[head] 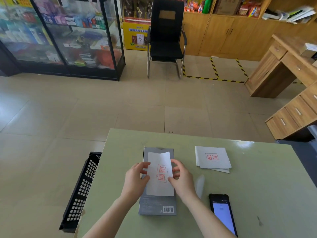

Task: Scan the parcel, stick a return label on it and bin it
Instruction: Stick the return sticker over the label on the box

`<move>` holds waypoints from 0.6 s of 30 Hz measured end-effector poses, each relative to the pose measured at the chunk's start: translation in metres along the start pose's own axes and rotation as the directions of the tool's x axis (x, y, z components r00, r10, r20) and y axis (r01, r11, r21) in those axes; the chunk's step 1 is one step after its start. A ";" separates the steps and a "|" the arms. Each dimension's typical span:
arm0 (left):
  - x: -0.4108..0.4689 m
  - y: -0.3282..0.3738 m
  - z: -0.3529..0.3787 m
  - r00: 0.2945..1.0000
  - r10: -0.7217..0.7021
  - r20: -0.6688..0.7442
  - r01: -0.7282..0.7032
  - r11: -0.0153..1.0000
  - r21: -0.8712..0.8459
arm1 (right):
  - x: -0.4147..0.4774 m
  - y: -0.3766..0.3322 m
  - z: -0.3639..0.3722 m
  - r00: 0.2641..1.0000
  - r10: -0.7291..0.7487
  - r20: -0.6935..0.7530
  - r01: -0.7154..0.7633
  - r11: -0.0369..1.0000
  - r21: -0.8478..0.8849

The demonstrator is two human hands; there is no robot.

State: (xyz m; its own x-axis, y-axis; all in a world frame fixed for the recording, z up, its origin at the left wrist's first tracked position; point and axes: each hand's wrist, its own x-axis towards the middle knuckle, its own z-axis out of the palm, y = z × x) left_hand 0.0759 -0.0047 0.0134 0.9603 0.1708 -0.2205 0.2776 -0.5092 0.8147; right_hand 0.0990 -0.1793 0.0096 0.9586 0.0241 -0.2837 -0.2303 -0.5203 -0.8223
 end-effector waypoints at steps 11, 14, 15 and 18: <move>-0.002 -0.015 0.008 0.995 0.090 0.050 -0.099 0.965 0.243 | 0.001 0.008 0.010 0.999 -0.042 0.008 0.042 0.991 -0.126; -0.002 -0.017 0.012 0.986 0.149 0.080 -0.168 0.914 0.370 | 0.000 0.009 0.011 0.997 -0.074 0.002 0.073 0.974 -0.216; -0.002 -0.017 0.013 0.983 0.159 0.086 -0.181 0.895 0.408 | 0.000 0.009 0.011 0.997 -0.078 -0.005 0.074 0.966 -0.248; -0.002 -0.016 0.011 0.990 0.127 0.068 -0.144 0.863 0.485 | -0.001 0.013 0.007 0.998 -0.061 -0.031 0.048 0.945 -0.324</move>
State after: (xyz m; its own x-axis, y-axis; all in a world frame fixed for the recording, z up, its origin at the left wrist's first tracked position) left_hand 0.0697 -0.0062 -0.0046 0.9874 0.0474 -0.1513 0.1145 -0.8729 0.4742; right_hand 0.0937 -0.1796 -0.0042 0.9757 0.0292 -0.2170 -0.1174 -0.7668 -0.6310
